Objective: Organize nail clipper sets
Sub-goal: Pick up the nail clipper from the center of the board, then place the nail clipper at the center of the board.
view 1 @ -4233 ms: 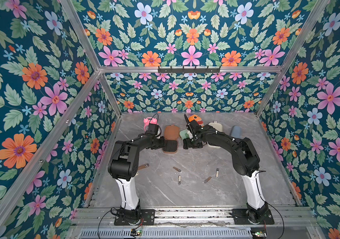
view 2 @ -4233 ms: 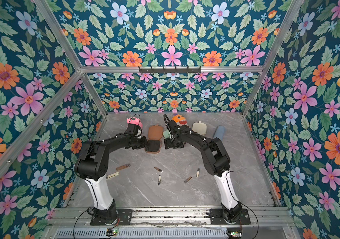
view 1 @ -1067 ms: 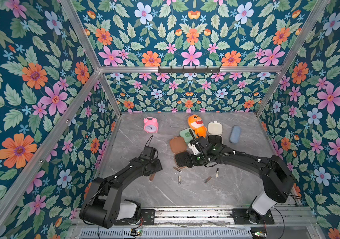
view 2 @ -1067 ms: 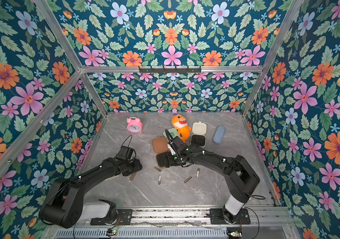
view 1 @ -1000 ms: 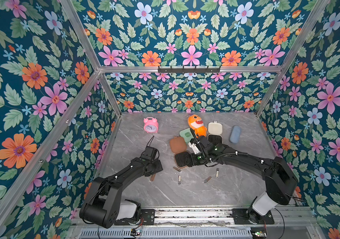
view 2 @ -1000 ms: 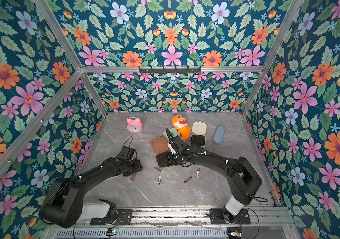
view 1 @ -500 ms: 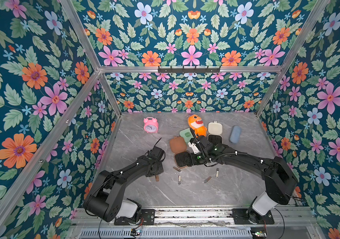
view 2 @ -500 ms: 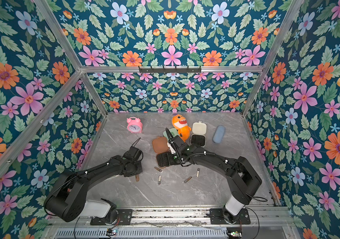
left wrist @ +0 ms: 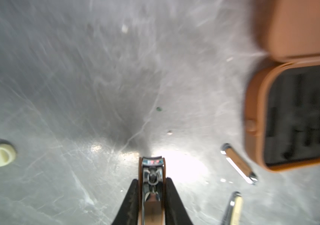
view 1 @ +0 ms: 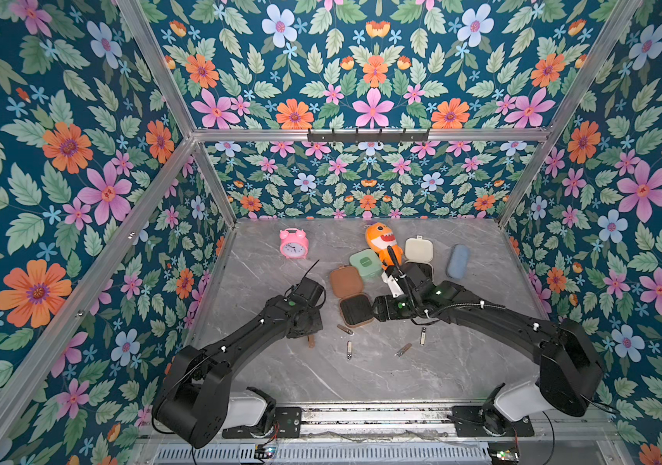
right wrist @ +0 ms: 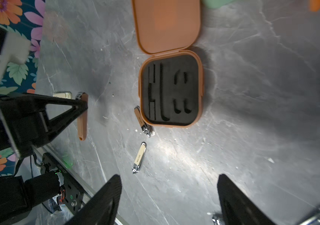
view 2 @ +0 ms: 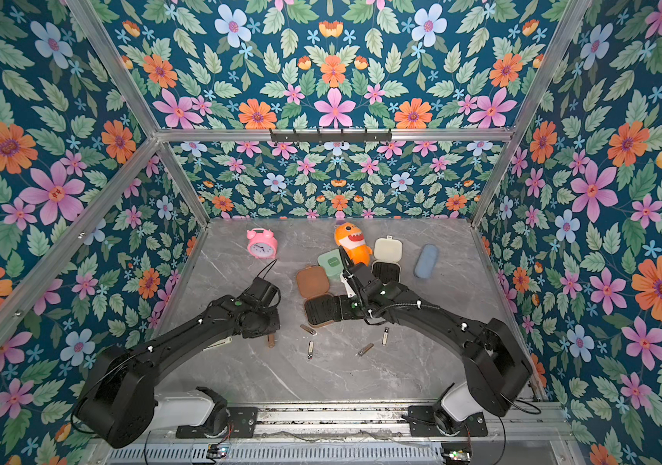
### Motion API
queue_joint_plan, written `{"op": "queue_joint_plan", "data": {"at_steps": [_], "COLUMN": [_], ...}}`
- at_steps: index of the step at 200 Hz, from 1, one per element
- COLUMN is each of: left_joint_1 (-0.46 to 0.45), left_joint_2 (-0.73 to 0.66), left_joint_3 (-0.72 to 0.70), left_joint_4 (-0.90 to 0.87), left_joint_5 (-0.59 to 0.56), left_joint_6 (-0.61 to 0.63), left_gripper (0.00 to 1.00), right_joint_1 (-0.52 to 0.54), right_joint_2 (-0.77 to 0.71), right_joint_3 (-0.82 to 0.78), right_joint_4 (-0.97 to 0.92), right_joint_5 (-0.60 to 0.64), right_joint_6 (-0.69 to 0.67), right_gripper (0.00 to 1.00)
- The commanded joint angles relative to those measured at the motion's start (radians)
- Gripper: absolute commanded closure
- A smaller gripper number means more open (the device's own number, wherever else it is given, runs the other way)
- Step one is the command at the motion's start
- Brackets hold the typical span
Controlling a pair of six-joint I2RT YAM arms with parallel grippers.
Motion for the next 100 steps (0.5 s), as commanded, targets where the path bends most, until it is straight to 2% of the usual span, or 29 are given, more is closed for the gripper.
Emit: {"op": "queue_joint_plan", "data": {"at_steps": [1,29,58,100], "left_joint_1": [-0.065,-0.215,-0.362,-0.459], "left_joint_2": [-0.003,0.062,0.203,0.409], "left_joint_3": [0.050,0.128,0.217,0.282], "left_joint_4": [-0.062,-0.019,0.056,0.140], "left_joint_5": [0.015,0.003,-0.007,0.028], "left_joint_6": [-0.043,-0.117,-0.164,-0.194], "left_gripper": [0.87,0.87,0.87,0.87], "right_joint_1": [-0.036,-0.100,-0.161,-0.173], "right_joint_2": [-0.057,-0.139,-0.209,-0.249], "right_joint_3": [-0.046,-0.117,-0.174,-0.195], "right_joint_4": [-0.002,-0.002,-0.004,-0.036], "right_joint_5": [0.011,0.016,0.006,0.025], "right_joint_6": [0.025,0.042,0.060,0.057], "right_gripper": [0.22,0.21,0.21,0.22]}}
